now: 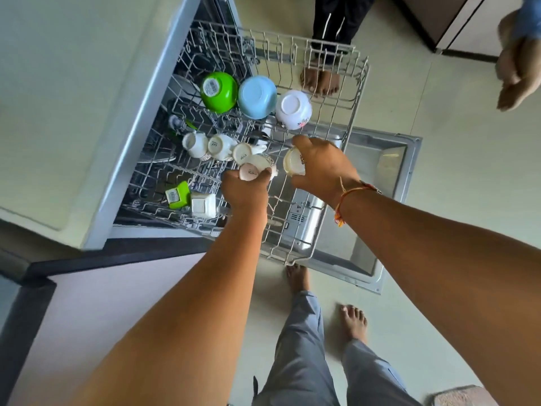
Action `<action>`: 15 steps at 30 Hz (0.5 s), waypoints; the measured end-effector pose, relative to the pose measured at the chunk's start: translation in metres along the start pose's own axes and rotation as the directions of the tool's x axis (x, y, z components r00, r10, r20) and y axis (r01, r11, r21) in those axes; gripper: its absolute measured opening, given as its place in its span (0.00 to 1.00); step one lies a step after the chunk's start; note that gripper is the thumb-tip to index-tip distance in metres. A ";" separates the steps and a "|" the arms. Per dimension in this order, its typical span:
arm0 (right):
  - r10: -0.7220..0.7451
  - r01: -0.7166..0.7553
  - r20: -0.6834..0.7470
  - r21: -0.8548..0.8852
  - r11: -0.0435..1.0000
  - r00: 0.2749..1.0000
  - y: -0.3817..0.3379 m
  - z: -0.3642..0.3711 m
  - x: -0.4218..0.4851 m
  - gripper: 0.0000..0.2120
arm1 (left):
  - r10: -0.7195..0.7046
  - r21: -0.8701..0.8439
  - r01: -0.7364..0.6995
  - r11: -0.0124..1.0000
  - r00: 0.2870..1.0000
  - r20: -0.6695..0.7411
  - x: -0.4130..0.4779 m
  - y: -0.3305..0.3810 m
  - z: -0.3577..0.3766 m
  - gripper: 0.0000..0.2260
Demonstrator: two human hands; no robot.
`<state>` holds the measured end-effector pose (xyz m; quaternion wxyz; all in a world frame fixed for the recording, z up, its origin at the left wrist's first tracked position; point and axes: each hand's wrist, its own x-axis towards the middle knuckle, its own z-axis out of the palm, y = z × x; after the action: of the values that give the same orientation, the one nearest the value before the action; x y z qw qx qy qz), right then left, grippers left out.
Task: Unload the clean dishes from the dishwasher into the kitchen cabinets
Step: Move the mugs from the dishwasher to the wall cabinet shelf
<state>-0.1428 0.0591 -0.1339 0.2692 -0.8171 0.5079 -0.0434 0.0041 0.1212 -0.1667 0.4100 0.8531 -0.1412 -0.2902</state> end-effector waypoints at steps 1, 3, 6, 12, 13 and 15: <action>-0.004 0.005 -0.015 0.022 1.000 1.000 -0.003 -0.008 -0.006 0.33 | 0.038 -0.005 -0.038 0.999 0.999 -0.012 -0.009 0.002 -0.007 0.25; -0.045 0.048 -0.045 0.055 0.997 0.998 -0.015 -0.031 -0.028 0.32 | 0.109 -0.028 -0.111 0.993 0.993 -0.042 -0.033 0.009 -0.030 0.26; -0.107 0.116 -0.100 0.093 0.989 0.989 -0.037 -0.066 -0.060 0.30 | 0.203 -0.014 -0.204 0.979 0.976 -0.077 -0.072 0.028 -0.065 0.26; -0.322 0.354 -0.244 0.099 0.930 0.915 -0.096 -0.140 -0.127 0.31 | 0.376 -0.028 -0.385 0.922 0.911 -0.169 -0.164 0.074 -0.145 0.21; -0.361 0.395 -0.261 0.089 0.914 0.895 -0.108 -0.150 -0.137 0.31 | 0.400 -0.048 -0.415 0.909 0.897 -0.189 -0.177 0.079 -0.160 0.20; -0.435 0.475 -0.306 0.071 0.877 0.847 -0.137 -0.169 -0.156 0.31 | 0.428 -0.085 -0.460 0.884 0.869 -0.247 -0.203 0.091 -0.194 0.21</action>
<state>-0.1652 0.1718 0.1076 0.2345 -0.8781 0.3278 -0.2578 -0.0381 0.2814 0.0779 0.5379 0.7935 -0.2664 -0.1003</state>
